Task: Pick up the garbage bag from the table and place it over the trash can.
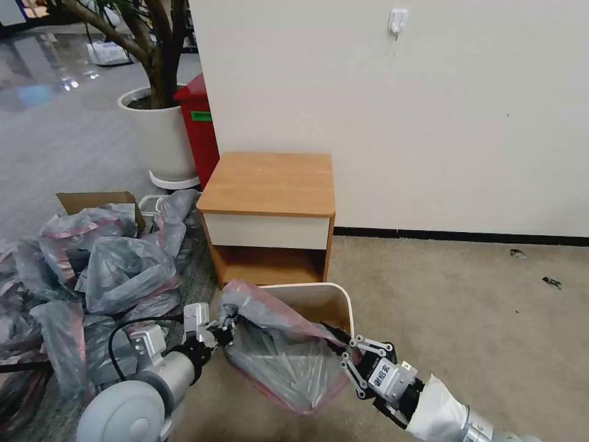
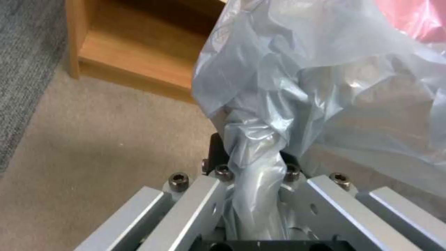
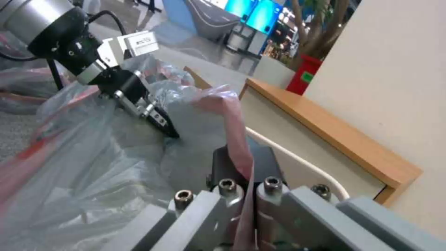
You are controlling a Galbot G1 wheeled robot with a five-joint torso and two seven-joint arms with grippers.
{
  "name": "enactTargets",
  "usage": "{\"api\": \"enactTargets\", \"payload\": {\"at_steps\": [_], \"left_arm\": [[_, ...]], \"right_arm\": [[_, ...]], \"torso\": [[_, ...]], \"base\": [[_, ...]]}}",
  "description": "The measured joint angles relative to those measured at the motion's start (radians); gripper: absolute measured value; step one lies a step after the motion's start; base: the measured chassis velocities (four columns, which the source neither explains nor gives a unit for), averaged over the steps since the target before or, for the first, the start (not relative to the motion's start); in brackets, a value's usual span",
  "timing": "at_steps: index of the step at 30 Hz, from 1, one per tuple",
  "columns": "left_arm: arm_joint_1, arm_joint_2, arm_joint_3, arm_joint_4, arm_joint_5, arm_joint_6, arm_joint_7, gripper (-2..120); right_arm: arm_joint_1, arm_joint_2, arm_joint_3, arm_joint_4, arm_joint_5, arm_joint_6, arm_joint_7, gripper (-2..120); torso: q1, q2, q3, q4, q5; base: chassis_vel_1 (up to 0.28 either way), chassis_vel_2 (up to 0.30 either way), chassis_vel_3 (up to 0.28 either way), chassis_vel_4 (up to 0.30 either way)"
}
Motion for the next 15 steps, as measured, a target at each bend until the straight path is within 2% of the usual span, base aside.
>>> {"api": "enactTargets", "payload": {"at_steps": [10,15], "left_arm": [[0.012,0.013,0.009,0.004,0.092,-0.010,0.071,3],[0.021,0.023,0.012,-0.002,0.120,-0.039,0.115,3]], "right_arm": [[0.015,-0.009,0.015,-0.002,0.020,-0.006,0.016,0],[0.065,-0.026,0.062,-0.019,0.093,-0.043,0.040,0]], "torso": [[0.000,0.000,0.000,0.0000,0.0000],[0.000,0.000,0.000,0.0000,0.0000]], "base": [[0.000,0.000,0.000,0.000],[0.000,0.000,0.000,0.000]]}}
